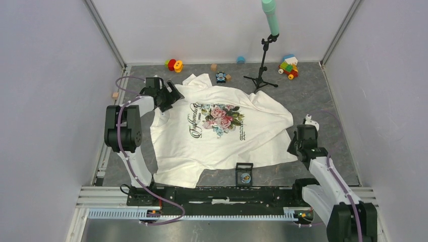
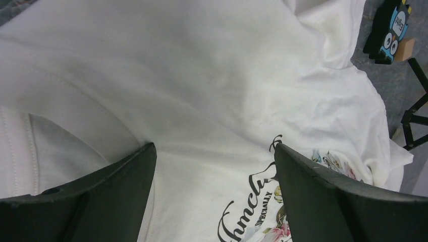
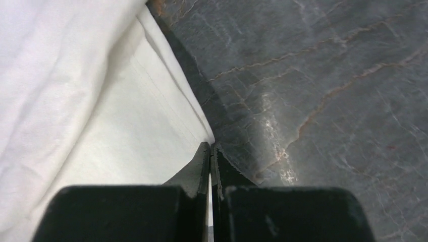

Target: Pin the brooch onto the clothing

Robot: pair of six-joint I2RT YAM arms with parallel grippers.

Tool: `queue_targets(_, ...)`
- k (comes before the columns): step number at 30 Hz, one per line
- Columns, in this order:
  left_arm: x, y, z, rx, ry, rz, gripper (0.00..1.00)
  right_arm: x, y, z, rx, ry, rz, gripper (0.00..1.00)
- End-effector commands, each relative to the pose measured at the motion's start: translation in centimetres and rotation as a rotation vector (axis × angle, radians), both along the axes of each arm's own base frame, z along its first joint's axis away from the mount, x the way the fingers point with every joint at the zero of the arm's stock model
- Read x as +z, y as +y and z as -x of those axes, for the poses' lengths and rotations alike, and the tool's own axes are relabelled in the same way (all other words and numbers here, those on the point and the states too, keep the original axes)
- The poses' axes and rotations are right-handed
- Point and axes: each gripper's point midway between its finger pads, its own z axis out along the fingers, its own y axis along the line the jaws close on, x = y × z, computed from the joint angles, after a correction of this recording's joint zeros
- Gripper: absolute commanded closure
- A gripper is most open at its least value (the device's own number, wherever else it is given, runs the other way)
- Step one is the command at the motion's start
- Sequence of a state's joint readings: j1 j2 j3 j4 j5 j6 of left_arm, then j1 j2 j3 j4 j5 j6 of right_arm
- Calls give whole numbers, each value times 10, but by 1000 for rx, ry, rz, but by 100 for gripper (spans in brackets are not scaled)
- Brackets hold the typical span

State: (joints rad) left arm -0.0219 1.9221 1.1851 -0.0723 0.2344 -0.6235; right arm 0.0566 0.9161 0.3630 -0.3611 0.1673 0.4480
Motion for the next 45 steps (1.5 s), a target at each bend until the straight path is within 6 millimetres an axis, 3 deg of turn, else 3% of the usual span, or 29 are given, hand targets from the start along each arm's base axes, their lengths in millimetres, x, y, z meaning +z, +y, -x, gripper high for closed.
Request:
queue_targets(1, 3, 14, 3, 29, -22, -25, 7, 15, -14, 12, -172, -47, -7, 100)
queue_targets(7, 5, 30, 2, 57, -28, -28, 7, 37, -26, 29, -284, -81, 5, 100)
queue_targets(13, 27, 31, 4, 48, -69, -45, 6, 42, -27, 48, -296, -56, 2, 100)
queue_targets(15, 39, 30, 5, 45, -93, -53, 6, 53, -27, 46, -293, -95, -3, 94)
queue_targets(16, 47, 29, 7, 43, -106, -59, 6, 62, -28, 40, -279, -135, 6, 86)
queue_targets(19, 71, 25, 11, 29, -144, -70, 5, 97, -21, 10, -152, -306, 18, 43)
queue_targets(20, 79, 9, 14, -7, -159, -69, 5, 108, -16, 0, -101, -355, 14, 34)
queue_targets(22, 92, -2, 22, -40, -176, -61, 4, 131, -3, -23, 8, -455, 8, 23)
queue_targets(25, 118, -23, 33, -99, -215, -18, 3, 156, 13, -57, 122, -575, 0, 18)
queue_targets(29, 158, -48, 51, -205, -251, 73, 2, 172, 46, -101, 301, -643, -45, 18)
queue_targets(34, 189, -61, 80, -354, -253, 91, 2, 172, 83, -147, 400, -649, -37, 25)
queue_targets(39, 184, -42, 90, -365, -251, -54, 0, 157, 121, -193, 437, -627, -57, 35)
queue_targets(45, 161, -41, 90, -372, -198, -50, 0, 129, 141, -245, 384, -575, -33, 45)
